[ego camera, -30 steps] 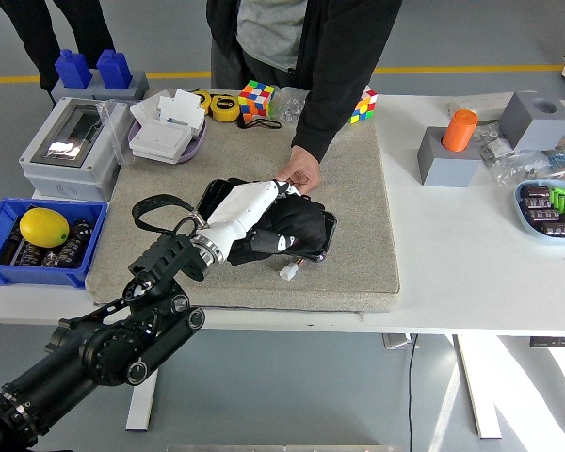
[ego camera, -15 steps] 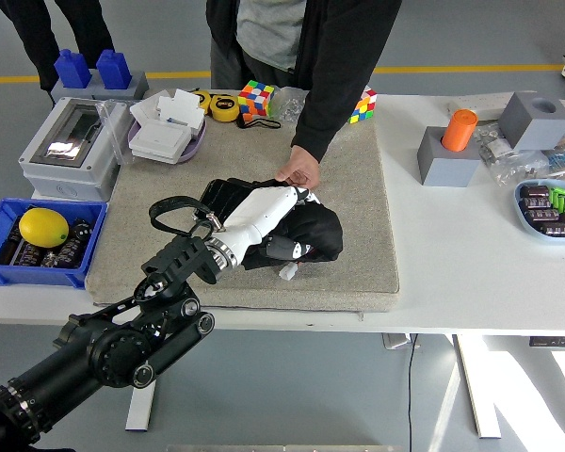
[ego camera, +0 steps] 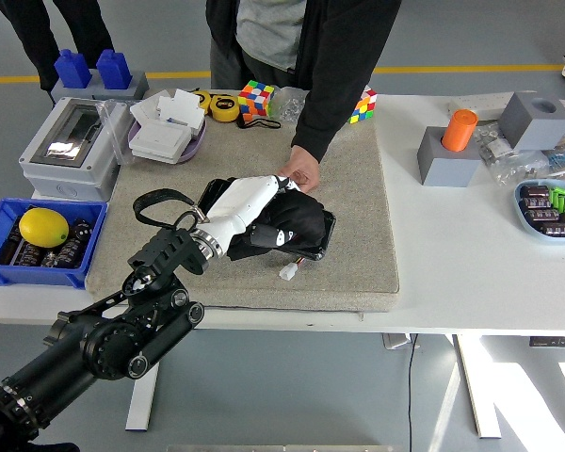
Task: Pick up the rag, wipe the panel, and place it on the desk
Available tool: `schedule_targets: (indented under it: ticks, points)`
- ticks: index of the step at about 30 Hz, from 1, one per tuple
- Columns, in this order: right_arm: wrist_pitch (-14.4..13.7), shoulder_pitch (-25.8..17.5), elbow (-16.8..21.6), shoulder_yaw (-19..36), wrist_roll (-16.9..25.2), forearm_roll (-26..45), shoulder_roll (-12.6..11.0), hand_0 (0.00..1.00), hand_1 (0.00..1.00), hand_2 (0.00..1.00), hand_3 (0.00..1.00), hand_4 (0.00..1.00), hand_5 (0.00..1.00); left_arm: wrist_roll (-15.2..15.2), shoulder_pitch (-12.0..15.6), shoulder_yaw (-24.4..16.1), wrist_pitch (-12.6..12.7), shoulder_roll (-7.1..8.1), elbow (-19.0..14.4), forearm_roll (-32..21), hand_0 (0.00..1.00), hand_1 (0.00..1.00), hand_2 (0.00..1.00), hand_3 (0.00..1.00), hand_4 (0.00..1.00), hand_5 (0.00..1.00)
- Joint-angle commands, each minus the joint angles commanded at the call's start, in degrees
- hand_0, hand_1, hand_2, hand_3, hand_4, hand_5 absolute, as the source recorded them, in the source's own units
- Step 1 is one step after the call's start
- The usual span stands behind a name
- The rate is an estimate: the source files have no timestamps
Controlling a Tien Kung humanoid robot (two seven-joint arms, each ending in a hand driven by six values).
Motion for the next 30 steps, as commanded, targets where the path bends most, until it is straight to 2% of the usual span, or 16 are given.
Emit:
schedule_targets:
  ticks: [12,23,27,30]
  points:
    - [0.04,0.02,0.03,0.47,0.05,-0.21,0.37,0.59,0.573,0.512,0.523,0.942,0.396,-1.41,0.65,-8.55,1.15,1.94,2.12,1.31,0.257,0.391,0.452,0.563,0.725,0.002]
    - [0.08,-0.08,0.08,0.73,0.07,-0.29,0.38,0.591,0.573,0.512,0.523,0.942,0.396,-1.98,0.34,-17.82,1.4,3.03,5.83,3.58,0.256,0.391,0.452,0.564,0.726,0.002]
    - [0.11,-0.12,0.07,0.75,0.05,-0.4,0.38,0.589,0.573,0.512,0.522,0.94,0.395,-1.86,0.06,-19.18,1.22,3.65,6.68,3.92,0.255,0.39,0.452,0.564,0.728,0.002]
    - [0.1,-0.13,0.04,0.95,0.05,-0.49,0.44,0.59,0.572,0.512,0.523,0.941,0.395,-1.76,-0.01,-18.66,1.14,3.83,6.88,3.7,0.254,0.389,0.452,0.564,0.729,0.002]
